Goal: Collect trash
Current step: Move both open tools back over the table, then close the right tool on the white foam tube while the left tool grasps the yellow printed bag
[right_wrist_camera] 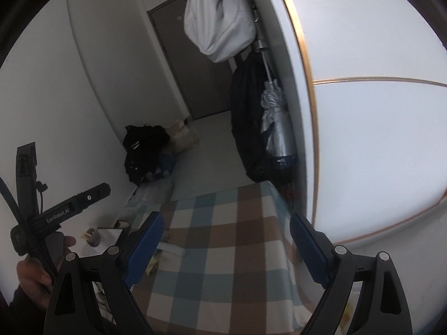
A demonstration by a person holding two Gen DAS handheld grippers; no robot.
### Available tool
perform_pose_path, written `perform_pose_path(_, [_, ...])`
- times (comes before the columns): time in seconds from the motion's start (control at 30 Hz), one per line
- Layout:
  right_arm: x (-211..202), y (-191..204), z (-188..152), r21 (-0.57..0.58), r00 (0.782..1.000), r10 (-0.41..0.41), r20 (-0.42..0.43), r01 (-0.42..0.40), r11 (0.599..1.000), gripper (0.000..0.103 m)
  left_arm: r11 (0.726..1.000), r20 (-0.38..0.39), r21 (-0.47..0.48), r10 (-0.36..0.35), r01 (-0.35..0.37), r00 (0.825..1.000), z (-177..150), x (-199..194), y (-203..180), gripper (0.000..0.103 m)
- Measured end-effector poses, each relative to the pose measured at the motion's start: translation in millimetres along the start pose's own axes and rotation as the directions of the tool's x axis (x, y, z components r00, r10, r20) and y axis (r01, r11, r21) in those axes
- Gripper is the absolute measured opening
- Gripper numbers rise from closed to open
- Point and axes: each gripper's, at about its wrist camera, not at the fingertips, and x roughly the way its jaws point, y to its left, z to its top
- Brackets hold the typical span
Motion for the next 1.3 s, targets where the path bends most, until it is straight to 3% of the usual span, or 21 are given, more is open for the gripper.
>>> perform_pose_path(0.2, [60.3,42.4,-12.5,-0.067,0.994,0.056,-0.09,-0.062,0.996,0.092,0.993,-0.014,-0.097,0.066,-0.067,0.998,-7.6,24.2,64.3,0.09])
perform_pose_path(0.43, [148.2,81.7,-41.0,-0.181,0.961,0.068,-0.269,-0.12,0.976,0.091,0.98,-0.09,-0.171,0.088,-0.103,0.992,-23.1,51.0,111.1,0.09])
perform_pose_path(0.7, [227.4,126.2,-70.8,-0.342,0.907,0.057,-0.417,-0.215,0.915,0.08,0.975,-0.151,-0.178,0.108,-0.134,0.983,-16.7,63.0,142.8,0.09])
perform_pose_path(0.83, [257.7,140.9,-87.0,-0.394,0.871,0.047,-0.489,-0.268,0.879,0.066,0.973,-0.177,-0.189,0.101,-0.134,0.979,-18.9,66.0,154.6,0.09])
perform_pose_path(0.97, [275.4,147.7,-100.7,-0.431,0.847,0.028,-0.532,-0.299,0.851,0.064,0.97,-0.214,-0.196,0.099,-0.141,0.972,-21.5,72.6,160.6,0.09])
perform_pose_path(1.1, [283.5,149.4,-104.3,-0.452,0.851,0.012,-0.525,-0.291,0.843,0.062,0.96,-0.242,-0.21,0.13,-0.183,0.961,-23.9,78.6,164.7,0.09])
perform_pose_path(1.3, [284.3,150.8,-102.6,-0.461,0.855,0.017,-0.518,-0.296,0.837,0.031,0.969,-0.295,-0.191,0.095,-0.157,0.951,-26.2,91.9,160.3,0.09])
